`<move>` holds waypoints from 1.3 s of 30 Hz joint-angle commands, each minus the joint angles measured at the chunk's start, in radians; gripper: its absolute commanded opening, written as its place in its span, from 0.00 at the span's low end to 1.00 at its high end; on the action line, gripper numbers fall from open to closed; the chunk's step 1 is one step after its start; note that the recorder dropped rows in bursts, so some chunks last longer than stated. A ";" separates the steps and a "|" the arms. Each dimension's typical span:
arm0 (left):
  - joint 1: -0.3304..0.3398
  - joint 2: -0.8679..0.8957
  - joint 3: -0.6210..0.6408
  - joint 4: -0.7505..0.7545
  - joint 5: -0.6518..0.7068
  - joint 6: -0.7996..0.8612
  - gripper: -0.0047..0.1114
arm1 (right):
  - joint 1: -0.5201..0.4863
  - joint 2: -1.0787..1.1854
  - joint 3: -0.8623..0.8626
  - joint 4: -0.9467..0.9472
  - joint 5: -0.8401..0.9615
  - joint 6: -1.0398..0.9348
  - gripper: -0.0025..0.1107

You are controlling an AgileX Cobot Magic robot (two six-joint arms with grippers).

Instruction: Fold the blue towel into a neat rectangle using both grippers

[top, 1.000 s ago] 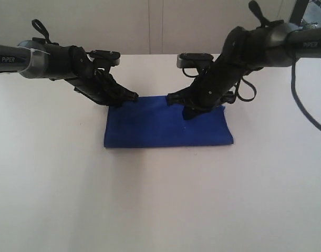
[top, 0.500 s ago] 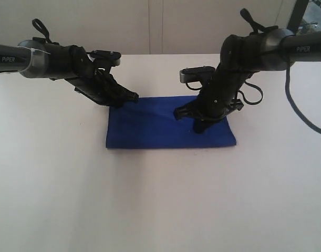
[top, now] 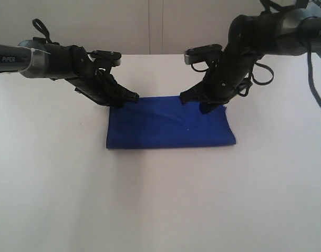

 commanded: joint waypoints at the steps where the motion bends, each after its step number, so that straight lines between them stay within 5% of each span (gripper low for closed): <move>1: -0.004 0.023 0.013 0.016 0.072 0.002 0.04 | -0.002 -0.002 0.004 -0.007 -0.026 0.005 0.02; 23: -0.004 -0.123 0.013 0.119 0.088 0.033 0.04 | -0.004 -0.040 0.006 -0.106 0.039 0.008 0.02; 32: -0.016 -0.258 0.026 0.094 0.446 0.006 0.04 | -0.014 -0.032 0.008 -0.108 0.118 0.035 0.02; 39: -0.084 -0.258 0.163 0.044 0.394 0.019 0.04 | -0.014 -0.031 0.027 -0.108 0.141 0.068 0.02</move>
